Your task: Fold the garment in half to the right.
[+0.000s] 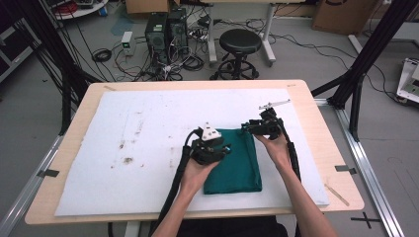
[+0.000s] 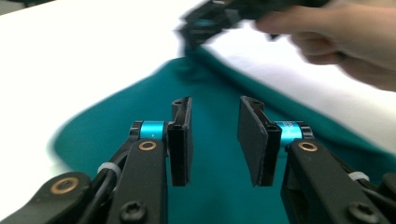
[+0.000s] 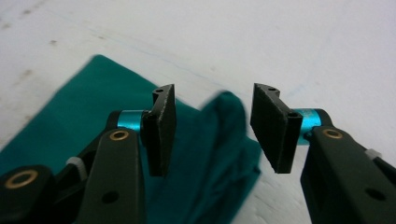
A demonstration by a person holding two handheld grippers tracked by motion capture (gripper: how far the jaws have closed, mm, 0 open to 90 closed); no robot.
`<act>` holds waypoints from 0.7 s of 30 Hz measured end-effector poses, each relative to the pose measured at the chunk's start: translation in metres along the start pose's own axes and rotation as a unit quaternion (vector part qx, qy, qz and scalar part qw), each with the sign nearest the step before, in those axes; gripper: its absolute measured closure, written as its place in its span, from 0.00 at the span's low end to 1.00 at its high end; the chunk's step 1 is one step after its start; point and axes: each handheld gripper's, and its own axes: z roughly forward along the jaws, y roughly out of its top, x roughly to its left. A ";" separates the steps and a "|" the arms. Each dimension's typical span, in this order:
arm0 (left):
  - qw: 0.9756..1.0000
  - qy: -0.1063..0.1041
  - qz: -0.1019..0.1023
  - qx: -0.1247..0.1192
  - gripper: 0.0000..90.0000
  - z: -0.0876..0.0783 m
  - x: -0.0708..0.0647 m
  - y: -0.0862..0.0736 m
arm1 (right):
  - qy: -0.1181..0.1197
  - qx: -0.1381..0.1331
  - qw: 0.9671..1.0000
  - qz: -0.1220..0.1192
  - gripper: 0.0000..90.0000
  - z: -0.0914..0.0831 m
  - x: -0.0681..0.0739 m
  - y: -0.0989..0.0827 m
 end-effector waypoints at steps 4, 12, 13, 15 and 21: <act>1.000 0.021 -0.017 -0.001 0.74 -0.002 0.021 -0.001 | -0.018 0.006 1.000 0.011 0.68 -0.003 -0.011 -0.007; 0.998 0.045 -0.038 -0.003 0.77 0.010 0.050 -0.002 | -0.030 0.009 0.999 0.034 0.65 -0.012 -0.024 -0.019; 0.998 0.045 -0.038 -0.001 0.77 0.013 0.051 -0.002 | -0.030 -0.004 0.999 0.037 0.65 -0.015 -0.022 -0.018; 0.998 0.049 -0.035 0.005 0.78 0.021 0.054 -0.001 | -0.024 -0.026 0.999 0.035 0.65 -0.019 -0.017 -0.016; 0.995 0.084 -0.049 0.028 0.78 0.037 0.065 -0.007 | -0.038 -0.011 0.999 0.029 0.67 -0.006 -0.016 -0.015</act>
